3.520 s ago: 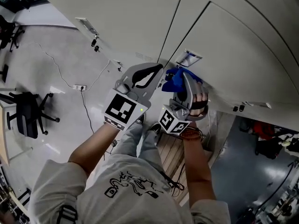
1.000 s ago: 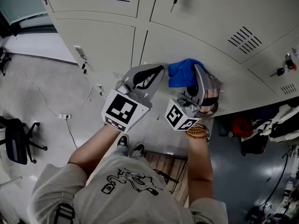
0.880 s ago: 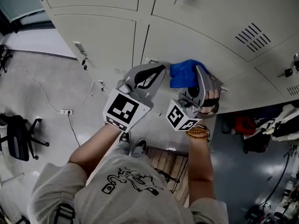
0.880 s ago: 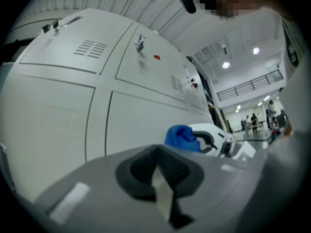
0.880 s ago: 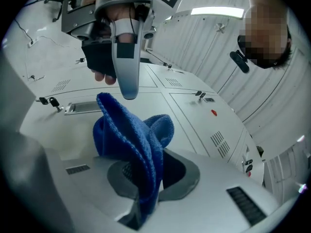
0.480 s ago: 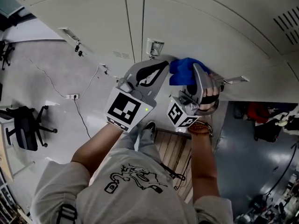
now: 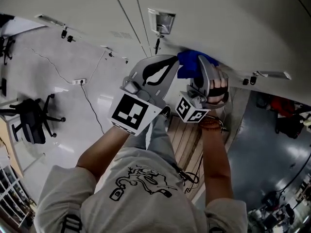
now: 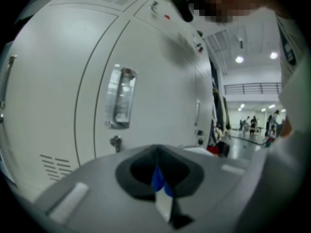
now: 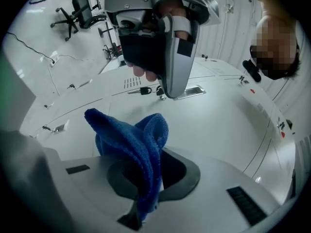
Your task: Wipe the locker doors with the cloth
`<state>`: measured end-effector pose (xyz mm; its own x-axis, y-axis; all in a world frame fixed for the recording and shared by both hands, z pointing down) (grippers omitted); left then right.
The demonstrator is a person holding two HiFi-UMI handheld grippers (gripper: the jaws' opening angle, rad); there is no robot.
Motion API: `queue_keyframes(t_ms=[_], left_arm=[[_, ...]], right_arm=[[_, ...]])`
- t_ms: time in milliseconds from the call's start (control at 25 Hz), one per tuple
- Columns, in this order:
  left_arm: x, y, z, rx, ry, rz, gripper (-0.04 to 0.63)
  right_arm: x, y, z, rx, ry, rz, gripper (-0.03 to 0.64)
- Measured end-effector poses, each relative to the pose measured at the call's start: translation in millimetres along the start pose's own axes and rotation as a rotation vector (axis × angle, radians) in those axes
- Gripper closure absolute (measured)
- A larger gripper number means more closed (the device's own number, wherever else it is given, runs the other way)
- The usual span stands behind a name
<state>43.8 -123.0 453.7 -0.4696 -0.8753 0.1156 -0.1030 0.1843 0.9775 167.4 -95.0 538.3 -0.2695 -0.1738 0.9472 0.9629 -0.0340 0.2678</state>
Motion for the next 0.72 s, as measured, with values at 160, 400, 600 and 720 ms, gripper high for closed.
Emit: queue_keyframes(t_ms=[160, 400, 600, 720], left_arm=[[-1, 17, -8, 0.031, 0.018, -0.012, 0.592], [-7, 2, -11, 0.01, 0.03, -0.023, 0.592], [-19, -23, -10, -0.022, 0.048, -0.039, 0.592], [-27, -43, -6, -0.056, 0.056, -0.048, 0.592]], right_arm=[[26, 14, 7, -0.007, -0.07, 0.053, 0.586], [18, 42, 19, 0.017, -0.14, 0.14, 0.586], [-15, 40, 13, 0.014, -0.145, 0.162, 0.586], [-41, 33, 7, 0.016, -0.111, 0.167, 0.586]])
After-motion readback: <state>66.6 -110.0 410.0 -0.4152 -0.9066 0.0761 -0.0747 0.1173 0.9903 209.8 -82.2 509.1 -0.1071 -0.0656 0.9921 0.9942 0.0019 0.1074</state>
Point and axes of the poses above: the fingertips, and each gripper's own axes: z backward along the fingers, x to its left, y out of its underside, the point moved 8 cm from there along z, backward along the fingers, and after that the axes turned 6 degrees about y, right-handed, at the moved point
